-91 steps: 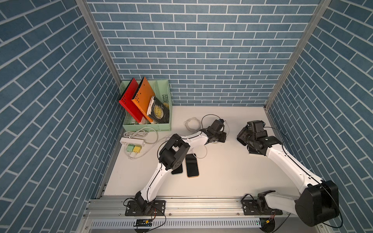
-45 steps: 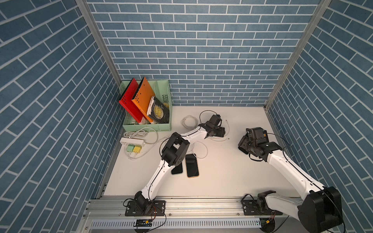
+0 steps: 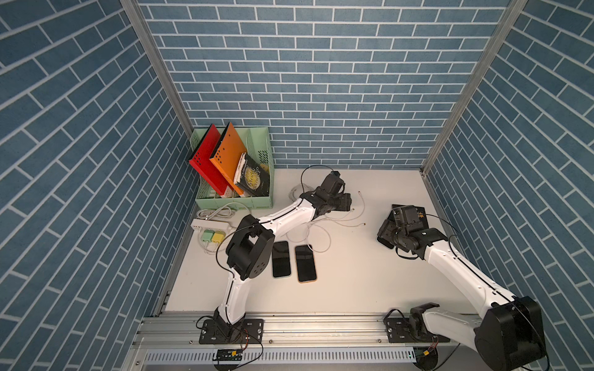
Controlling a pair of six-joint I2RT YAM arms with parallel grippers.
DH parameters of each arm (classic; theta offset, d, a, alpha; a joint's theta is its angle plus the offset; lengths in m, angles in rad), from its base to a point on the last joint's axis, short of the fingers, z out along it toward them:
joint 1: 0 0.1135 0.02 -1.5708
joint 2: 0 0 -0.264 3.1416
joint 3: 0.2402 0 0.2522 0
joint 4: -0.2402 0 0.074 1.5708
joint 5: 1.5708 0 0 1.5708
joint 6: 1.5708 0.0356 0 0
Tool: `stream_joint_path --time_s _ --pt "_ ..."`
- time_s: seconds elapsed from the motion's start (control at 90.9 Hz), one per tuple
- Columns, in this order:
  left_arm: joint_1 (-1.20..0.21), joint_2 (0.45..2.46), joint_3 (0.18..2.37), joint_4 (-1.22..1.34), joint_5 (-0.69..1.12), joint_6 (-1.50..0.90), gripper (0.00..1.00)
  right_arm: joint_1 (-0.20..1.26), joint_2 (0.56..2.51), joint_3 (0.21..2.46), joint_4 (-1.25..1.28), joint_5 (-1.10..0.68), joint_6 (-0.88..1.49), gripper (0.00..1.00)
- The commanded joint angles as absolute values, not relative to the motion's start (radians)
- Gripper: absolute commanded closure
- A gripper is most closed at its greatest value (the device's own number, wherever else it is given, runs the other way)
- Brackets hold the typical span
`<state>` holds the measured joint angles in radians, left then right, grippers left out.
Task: Unplug the charging cable from the phone
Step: Remove the charging cable from the phone, then move the charging cable to the center of the board.
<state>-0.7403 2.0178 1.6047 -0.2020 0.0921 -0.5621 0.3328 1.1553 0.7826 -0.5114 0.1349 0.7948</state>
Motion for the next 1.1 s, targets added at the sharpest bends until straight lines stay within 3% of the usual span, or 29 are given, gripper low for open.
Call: stream_joint_path --time_s 0.0,0.649,1.089 --pt "-0.744 1.993 1.444 -0.195 0.057 -0.663 0.32 0.341 1.105 0.753 -0.479 0.129 0.777 0.66" --pt "-0.756 2.104 1.422 -0.246 0.045 -0.73 0.31 0.361 1.057 0.694 -0.485 0.129 0.83 0.66" --pt "-0.723 2.252 1.594 -0.236 0.036 -0.702 0.31 0.429 1.148 0.711 -0.443 0.083 0.812 0.66"
